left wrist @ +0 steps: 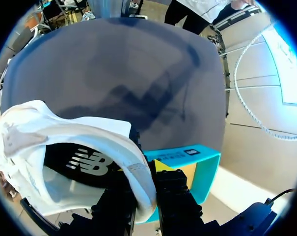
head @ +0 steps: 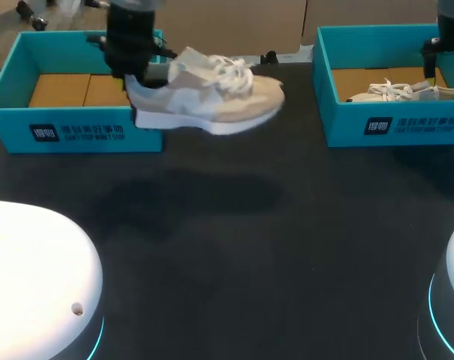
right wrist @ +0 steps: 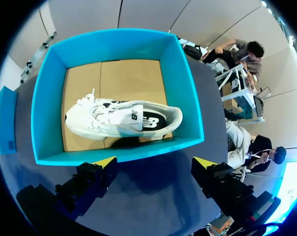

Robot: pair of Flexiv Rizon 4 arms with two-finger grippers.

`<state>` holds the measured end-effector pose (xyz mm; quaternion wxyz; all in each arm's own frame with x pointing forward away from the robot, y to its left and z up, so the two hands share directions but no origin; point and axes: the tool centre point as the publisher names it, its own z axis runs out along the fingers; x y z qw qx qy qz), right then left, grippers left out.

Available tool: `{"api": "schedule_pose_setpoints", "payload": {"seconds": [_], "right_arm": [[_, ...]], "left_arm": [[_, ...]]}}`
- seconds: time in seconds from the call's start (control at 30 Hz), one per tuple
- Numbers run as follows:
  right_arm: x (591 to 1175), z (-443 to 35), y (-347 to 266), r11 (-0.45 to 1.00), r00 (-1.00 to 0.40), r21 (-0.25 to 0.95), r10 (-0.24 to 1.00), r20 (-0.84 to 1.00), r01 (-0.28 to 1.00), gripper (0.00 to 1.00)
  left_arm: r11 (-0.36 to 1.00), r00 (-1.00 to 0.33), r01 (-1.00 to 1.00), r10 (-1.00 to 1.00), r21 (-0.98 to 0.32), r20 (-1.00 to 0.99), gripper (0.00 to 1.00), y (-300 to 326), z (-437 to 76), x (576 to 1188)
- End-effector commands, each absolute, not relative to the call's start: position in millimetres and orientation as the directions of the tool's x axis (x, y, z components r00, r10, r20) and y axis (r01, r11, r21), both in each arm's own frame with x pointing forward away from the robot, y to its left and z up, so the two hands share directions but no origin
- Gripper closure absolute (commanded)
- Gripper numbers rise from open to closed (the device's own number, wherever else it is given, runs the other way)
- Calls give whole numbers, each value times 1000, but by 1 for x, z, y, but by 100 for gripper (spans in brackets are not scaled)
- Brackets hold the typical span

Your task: Take the shoe out of the shoebox, open the shoe tongue, remove and reinsert the insole, then place the shoe into the shoebox

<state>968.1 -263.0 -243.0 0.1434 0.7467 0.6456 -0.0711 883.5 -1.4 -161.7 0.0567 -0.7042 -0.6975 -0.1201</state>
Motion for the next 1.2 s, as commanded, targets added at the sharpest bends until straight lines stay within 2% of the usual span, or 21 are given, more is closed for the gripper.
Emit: {"api": "schedule_pose_setpoints", "payload": {"seconds": [0.03,0.23,0.47,0.83,1.2], "right_arm": [[967,-243,-263,-125,157,125,944,-292,984,0],[967,-243,-263,-125,157,125,944,-292,984,0],[967,-243,-263,-125,157,125,944,-292,984,0],[967,-243,-263,-125,157,125,944,-292,984,0],[967,-243,-263,-125,157,125,944,-292,984,0]], "left_arm": [[-30,4,995,964,96,265,100,-18,-167,871],[-35,11,995,968,93,251,100,-33,-174,857],[28,-45,997,973,77,227,100,-44,-182,841],[12,-37,996,961,93,273,100,-64,-189,813],[12,-37,996,961,93,273,100,-64,-189,813]]}}
